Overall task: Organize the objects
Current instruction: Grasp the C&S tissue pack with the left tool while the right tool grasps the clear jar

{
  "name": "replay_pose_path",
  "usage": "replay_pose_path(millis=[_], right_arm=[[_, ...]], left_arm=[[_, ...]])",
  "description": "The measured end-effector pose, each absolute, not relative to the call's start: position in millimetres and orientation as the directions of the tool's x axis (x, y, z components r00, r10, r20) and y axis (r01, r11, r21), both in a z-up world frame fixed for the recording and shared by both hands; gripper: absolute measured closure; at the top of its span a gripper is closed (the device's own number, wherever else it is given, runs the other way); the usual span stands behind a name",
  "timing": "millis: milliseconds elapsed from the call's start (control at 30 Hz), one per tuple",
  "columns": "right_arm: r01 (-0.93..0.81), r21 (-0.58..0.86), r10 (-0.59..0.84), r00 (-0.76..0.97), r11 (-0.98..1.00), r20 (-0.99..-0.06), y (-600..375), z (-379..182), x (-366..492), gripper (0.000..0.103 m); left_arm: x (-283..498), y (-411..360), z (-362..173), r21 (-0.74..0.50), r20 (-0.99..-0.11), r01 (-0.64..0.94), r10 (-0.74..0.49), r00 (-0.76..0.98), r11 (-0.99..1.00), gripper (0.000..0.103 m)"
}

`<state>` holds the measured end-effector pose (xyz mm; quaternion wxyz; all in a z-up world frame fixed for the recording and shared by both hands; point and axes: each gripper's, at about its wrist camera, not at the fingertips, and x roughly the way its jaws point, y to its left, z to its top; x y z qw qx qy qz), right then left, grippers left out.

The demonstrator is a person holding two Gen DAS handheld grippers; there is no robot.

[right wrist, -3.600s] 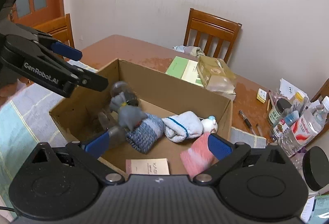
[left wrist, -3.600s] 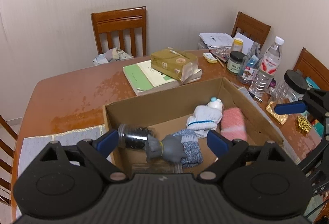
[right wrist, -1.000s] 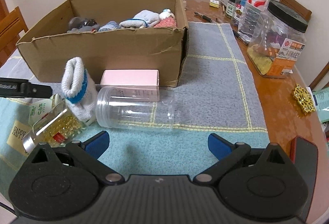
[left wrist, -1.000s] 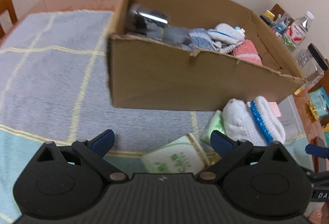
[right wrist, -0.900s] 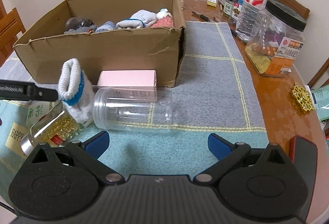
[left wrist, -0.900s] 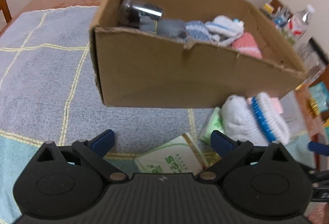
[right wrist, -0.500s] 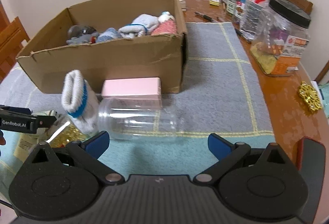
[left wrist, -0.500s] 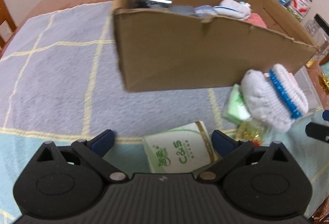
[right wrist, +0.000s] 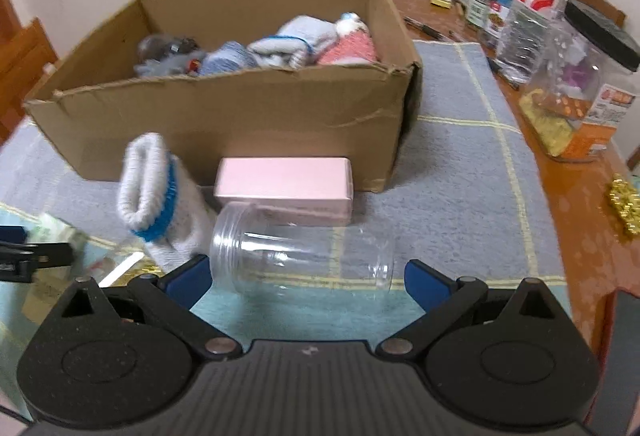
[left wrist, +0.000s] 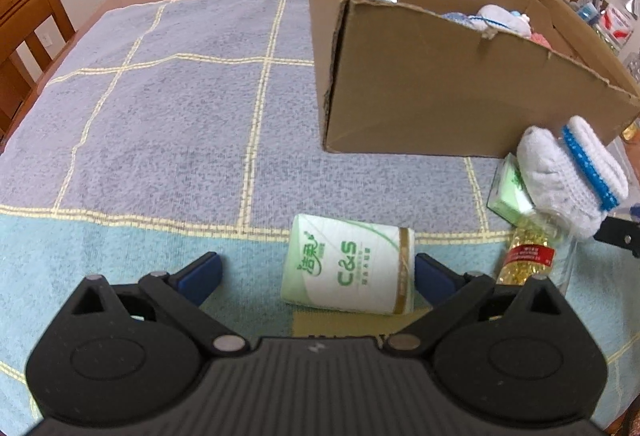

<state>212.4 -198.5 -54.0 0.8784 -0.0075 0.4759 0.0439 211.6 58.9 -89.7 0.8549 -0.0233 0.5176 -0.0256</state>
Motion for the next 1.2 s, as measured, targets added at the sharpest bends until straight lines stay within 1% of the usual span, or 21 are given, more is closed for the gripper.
replay_pose_path(millis=[67,167,333,567,800,867,900,1000,1067,1100,1200], right_arm=[[-0.076,0.007,0.047,0.551,0.997,-0.833,-203,-54,211,0.0],[-0.055,0.017,0.044,0.546,0.998,-0.836,-216,-55,210,0.0],[-0.083,-0.002,0.045,0.561,0.997,-0.827,-216,-57,211,0.0],[-0.118,-0.027,0.046,0.571,0.993,-0.82,-208,-62,219,0.0],[-0.143,-0.044,0.049,0.587,0.989,-0.808,-204,-63,221,0.001],[-0.144,-0.037,0.054,0.584,0.989,-0.81,-205,-64,221,0.007],[-0.144,-0.032,0.059,0.583,0.989,-0.81,-206,-64,221,0.008],[-0.142,-0.025,0.063,0.581,0.989,-0.811,-207,-64,221,0.009],[-0.144,-0.024,0.065,0.581,0.989,-0.811,-207,-63,220,0.009],[-0.145,-0.024,0.066,0.582,0.989,-0.81,-207,-63,220,0.009],[-0.154,-0.029,0.067,0.583,0.988,-0.809,-208,-59,218,0.009]], left_arm=[[211,58,-90,-0.056,-0.883,0.023,-0.061,0.466,0.998,0.002],[207,60,-89,-0.037,-0.879,0.033,-0.048,0.474,0.999,0.002],[202,52,-90,0.032,-0.871,0.082,-0.013,0.492,0.996,0.004],[197,43,-94,0.009,-0.85,0.123,-0.057,0.523,0.992,0.009],[198,43,-94,-0.01,-0.842,0.141,-0.084,0.532,0.99,0.011],[197,43,-93,-0.009,-0.837,0.146,-0.087,0.539,0.989,0.017],[197,43,-92,-0.009,-0.835,0.152,-0.091,0.543,0.988,0.019],[199,43,-90,-0.004,-0.831,0.162,-0.094,0.548,0.987,0.024],[200,43,-89,-0.006,-0.829,0.17,-0.1,0.55,0.985,0.033],[200,43,-88,-0.007,-0.829,0.173,-0.103,0.55,0.985,0.036],[202,44,-87,-0.018,-0.833,0.188,-0.119,0.541,0.982,0.038]])
